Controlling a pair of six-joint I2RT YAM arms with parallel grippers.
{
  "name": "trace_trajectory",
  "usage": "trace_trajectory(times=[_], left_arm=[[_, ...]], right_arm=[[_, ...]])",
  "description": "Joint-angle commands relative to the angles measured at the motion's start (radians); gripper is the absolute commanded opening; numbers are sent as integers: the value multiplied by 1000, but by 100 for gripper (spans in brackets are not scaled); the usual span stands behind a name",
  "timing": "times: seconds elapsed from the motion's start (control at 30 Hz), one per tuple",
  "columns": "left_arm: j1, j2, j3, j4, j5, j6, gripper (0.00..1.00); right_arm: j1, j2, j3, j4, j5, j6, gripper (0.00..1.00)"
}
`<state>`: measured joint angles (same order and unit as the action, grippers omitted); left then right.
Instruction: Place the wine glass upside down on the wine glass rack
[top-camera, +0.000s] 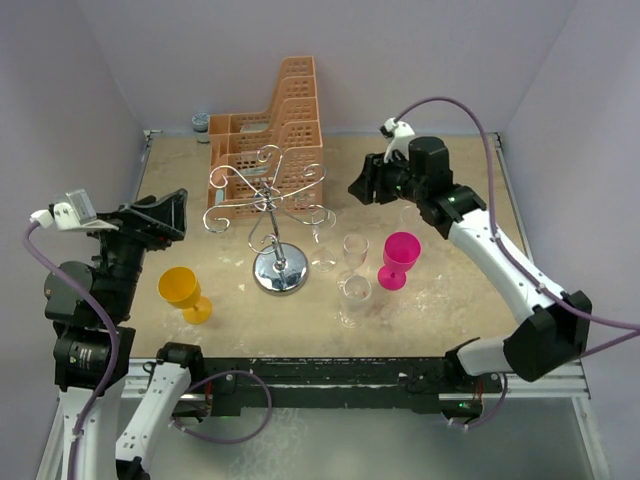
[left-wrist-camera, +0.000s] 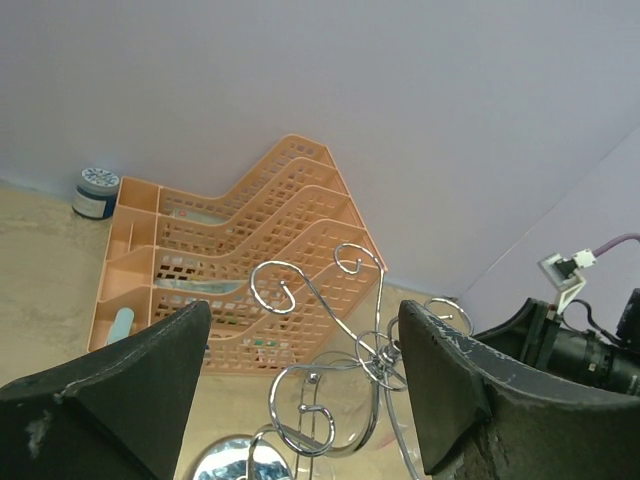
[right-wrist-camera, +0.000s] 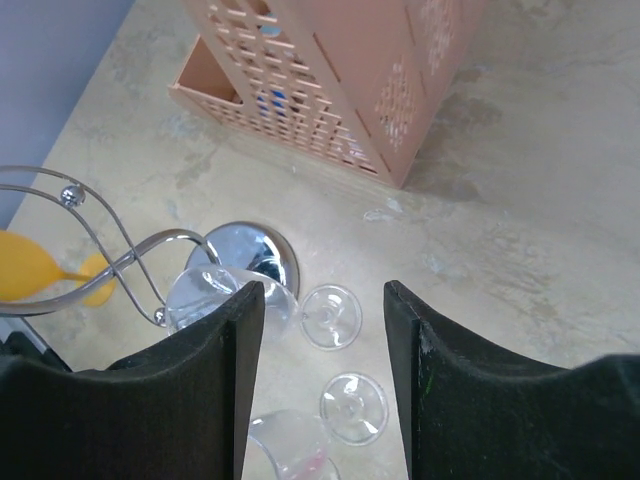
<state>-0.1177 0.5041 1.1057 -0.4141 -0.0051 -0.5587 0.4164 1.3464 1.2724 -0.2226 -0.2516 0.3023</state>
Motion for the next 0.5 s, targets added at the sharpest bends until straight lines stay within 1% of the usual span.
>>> trace_trajectory(times=[0.0,0.17,0.3,0.37,0.47], left_arm=[[10,-10,-10,96,-40,19,73],[10,-1,-37,143,-51,20,73],[10,21,-39,143,-50,18,73],[10,27,-35,140,-50,16,73],[10,26,-30,140,-51,16,73]], right_arm=[[56,63,73,3,-39,-68,53],[99,92,65,-6,-65,-98,54],[140,119,67,-8,-44,-95,54],[159,130,70,-13,-16,-88,54],[178,132,63,-17,24,-73,49]])
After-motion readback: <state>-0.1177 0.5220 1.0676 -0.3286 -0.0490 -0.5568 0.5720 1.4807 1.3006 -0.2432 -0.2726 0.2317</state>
